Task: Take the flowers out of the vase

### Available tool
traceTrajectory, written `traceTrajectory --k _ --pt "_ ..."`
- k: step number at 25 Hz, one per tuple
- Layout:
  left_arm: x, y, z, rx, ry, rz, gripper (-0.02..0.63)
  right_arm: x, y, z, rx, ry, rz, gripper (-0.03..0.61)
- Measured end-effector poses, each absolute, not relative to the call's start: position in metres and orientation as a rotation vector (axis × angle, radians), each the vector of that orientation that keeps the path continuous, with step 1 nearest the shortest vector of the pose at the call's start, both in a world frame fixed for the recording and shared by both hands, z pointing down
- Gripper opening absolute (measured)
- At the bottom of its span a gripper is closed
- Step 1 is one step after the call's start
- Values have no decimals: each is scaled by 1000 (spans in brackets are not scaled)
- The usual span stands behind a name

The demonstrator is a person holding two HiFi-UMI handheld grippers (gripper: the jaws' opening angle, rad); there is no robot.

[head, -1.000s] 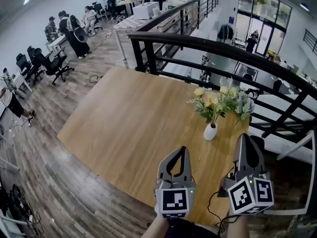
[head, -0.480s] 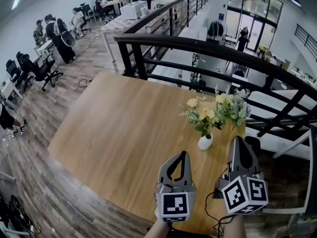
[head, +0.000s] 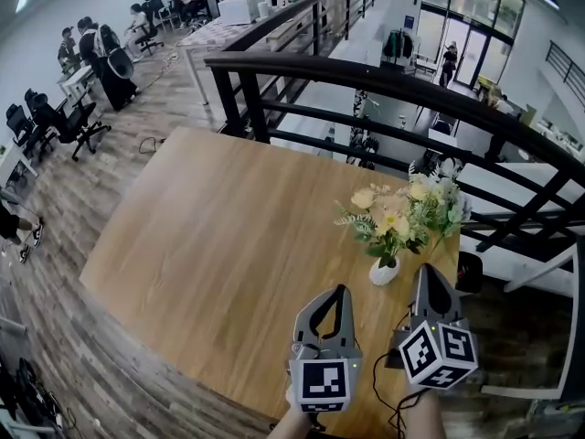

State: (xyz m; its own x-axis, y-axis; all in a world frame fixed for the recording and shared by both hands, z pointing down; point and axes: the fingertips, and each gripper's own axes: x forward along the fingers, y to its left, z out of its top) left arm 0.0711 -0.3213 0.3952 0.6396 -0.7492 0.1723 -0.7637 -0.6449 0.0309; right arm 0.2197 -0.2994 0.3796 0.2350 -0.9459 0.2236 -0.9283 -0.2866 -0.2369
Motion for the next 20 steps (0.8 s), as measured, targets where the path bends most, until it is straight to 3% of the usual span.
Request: traceTrajectory --k 16,18,20 --pt "88 -337 428 2690 -1218 287 29 230 -322 435 -2484 1879 -632 34" --pt "89 -338 434 2660 -1201 306 29 230 -326 443 -2486 1892 -647 89" --pt "91 -343 438 2684 -1206 301 29 231 -330 449 -2497 1908 -653 91"
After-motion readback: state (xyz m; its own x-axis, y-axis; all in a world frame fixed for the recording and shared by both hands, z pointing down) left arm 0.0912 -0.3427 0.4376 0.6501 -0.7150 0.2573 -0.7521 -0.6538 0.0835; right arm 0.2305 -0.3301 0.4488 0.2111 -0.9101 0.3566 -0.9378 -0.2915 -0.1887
